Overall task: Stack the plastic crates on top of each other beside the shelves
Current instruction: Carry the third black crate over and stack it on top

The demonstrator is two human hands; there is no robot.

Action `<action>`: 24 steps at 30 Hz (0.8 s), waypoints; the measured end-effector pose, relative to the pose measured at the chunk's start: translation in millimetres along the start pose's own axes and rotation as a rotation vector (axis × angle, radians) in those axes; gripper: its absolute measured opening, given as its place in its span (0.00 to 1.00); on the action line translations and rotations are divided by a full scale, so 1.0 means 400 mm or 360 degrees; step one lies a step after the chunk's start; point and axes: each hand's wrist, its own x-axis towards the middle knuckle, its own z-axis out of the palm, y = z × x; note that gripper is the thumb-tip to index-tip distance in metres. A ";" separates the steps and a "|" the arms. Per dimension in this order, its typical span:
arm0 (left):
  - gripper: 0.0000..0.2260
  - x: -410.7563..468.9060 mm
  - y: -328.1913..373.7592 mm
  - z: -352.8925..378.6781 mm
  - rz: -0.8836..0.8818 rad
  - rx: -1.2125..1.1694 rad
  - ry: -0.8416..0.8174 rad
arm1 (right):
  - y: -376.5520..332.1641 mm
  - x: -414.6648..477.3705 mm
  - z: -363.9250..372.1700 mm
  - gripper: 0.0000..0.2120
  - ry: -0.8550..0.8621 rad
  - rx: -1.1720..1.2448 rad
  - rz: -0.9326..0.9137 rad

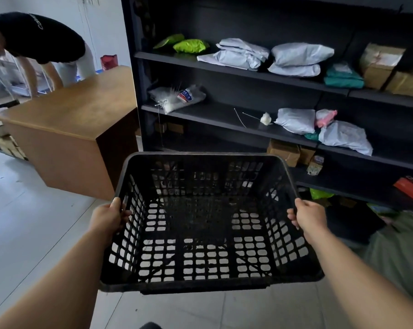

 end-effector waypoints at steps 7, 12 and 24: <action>0.15 0.266 0.095 0.099 0.0008 0.0074 -0.0038 | -0.076 0.182 0.169 0.15 0.0055 0.0019 0.0071; 0.16 0.485 0.218 0.172 0.0035 0.0167 -0.0154 | -0.139 0.294 0.297 0.14 0.0163 0.0062 0.0138; 0.17 0.905 0.413 0.350 -0.0005 0.0451 -0.0403 | -0.208 0.510 0.535 0.13 0.0400 0.0114 0.0321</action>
